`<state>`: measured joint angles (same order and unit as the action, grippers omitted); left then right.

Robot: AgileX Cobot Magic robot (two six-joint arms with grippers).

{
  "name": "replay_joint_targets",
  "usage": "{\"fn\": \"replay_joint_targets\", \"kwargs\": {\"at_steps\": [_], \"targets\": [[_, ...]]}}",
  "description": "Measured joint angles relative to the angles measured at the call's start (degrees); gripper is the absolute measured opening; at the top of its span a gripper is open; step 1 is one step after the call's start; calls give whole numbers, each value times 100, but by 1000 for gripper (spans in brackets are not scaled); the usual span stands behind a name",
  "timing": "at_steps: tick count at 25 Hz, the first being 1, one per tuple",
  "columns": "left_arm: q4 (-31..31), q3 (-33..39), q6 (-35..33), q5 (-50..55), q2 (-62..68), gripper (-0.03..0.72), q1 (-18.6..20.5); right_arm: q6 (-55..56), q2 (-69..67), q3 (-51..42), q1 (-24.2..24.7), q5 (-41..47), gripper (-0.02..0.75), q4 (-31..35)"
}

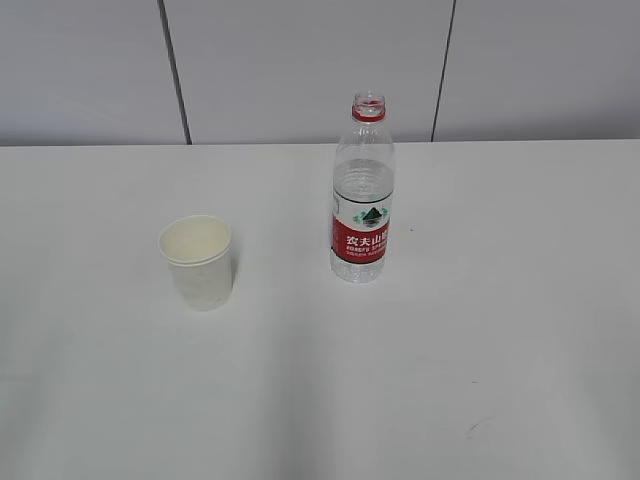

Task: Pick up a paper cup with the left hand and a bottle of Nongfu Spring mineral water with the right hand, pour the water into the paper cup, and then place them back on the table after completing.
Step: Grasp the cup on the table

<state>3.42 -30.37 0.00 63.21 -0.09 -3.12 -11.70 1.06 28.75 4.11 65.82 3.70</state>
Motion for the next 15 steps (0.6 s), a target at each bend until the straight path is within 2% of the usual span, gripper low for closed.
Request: {"fn": "replay_joint_targets", "kwargs": {"at_steps": [15], "targets": [[0,0,0,0,0,563,0,0,0,0,0,0,587,0]]}}
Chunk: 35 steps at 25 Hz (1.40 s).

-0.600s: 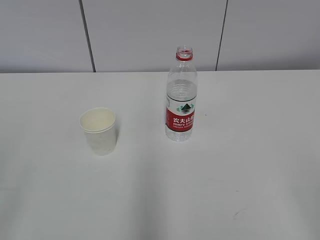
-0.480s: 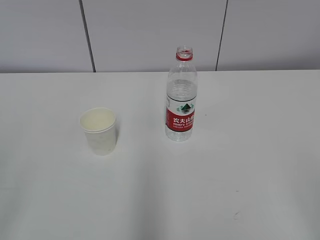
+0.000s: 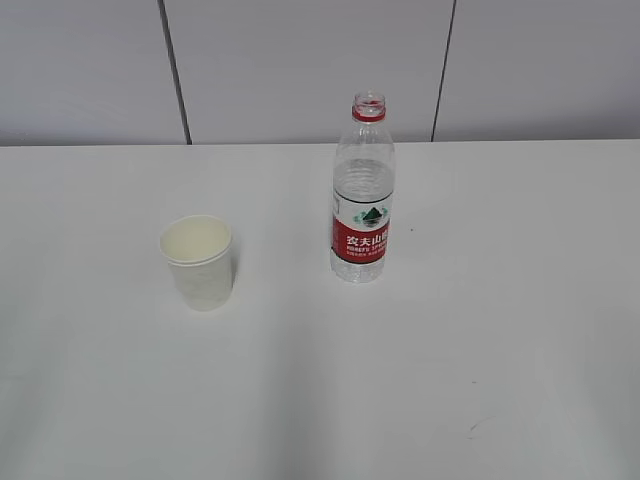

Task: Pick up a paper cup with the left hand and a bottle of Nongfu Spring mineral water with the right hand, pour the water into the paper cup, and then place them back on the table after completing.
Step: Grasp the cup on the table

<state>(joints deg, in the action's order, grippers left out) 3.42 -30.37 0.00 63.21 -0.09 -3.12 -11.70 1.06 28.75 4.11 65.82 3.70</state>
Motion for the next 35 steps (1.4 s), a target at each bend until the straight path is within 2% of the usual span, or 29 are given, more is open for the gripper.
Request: {"fn": "replay_joint_targets", "kwargs": {"at_steps": [35], "targets": [[-10,0,0,0,0,563,0,0,0,0,0,0,587,0]]}}
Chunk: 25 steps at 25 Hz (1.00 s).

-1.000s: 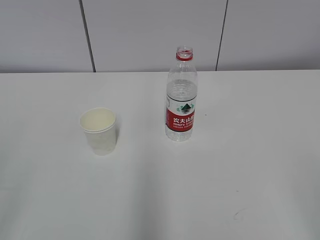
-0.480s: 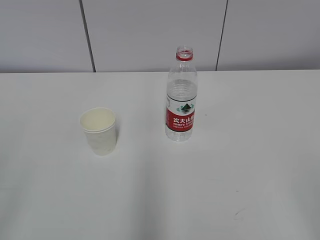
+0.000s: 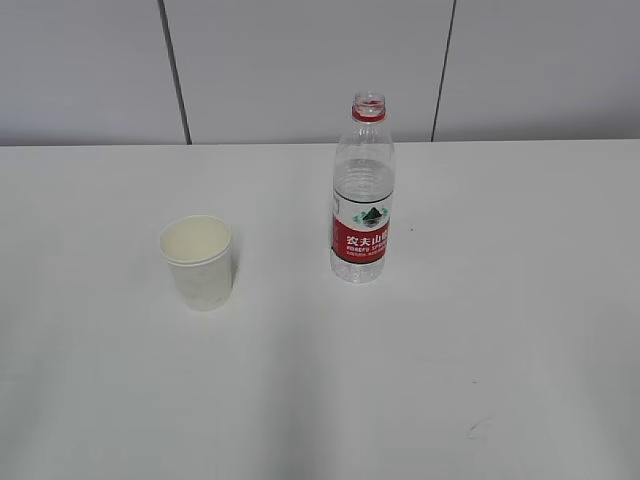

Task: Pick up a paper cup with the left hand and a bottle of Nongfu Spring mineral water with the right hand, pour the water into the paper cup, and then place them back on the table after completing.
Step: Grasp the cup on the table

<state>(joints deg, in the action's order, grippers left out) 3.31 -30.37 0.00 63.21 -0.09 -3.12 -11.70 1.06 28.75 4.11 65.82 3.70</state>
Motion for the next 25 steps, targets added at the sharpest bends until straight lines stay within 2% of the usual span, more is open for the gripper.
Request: {"fn": "replay_joint_targets", "kwargs": {"at_steps": [15,20,25], "targets": [[-112,-20,0,-53,0,563,0,0,0,0,0,0,587,30],[-68,-103,0,-589,0,563,0,0,0,26,0,-54,587,43],[-45,-67,0,-1570,0,563,0,0,0,76,0,-361,587,57]]}}
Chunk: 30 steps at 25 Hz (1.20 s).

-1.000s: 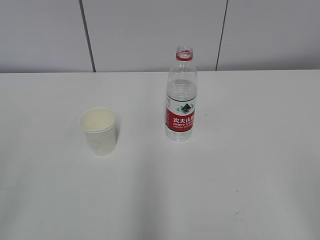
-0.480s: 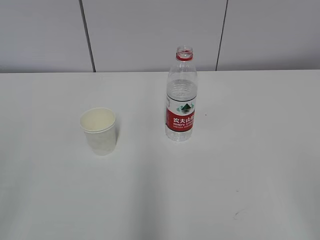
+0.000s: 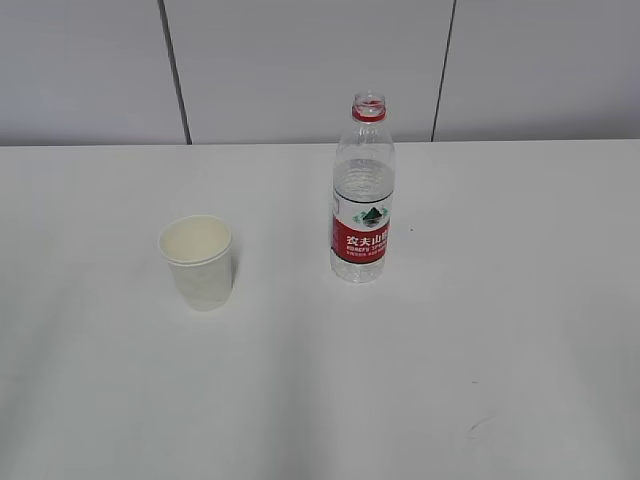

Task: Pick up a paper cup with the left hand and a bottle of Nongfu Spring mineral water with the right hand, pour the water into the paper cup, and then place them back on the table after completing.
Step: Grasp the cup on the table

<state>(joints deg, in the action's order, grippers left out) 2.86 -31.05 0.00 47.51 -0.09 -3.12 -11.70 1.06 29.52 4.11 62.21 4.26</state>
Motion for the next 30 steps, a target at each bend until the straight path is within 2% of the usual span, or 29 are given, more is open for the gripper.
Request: {"fn": "replay_joint_targets", "kwargs": {"at_steps": [7,15,22,30], "targets": [[16,509,0,-1228,0,563,0,0,0,-347,0,-1175,587,21],[22,1008,0,-1887,6,563,0,-22,0,-1070,0,-2491,587,147],[28,1022,0,-2162,436,563,0,-22,0,-1269,0,-2888,587,164],[33,1040,0,-3354,1532,563,0,-35,0,-1269,0,-2966,587,164]]}}
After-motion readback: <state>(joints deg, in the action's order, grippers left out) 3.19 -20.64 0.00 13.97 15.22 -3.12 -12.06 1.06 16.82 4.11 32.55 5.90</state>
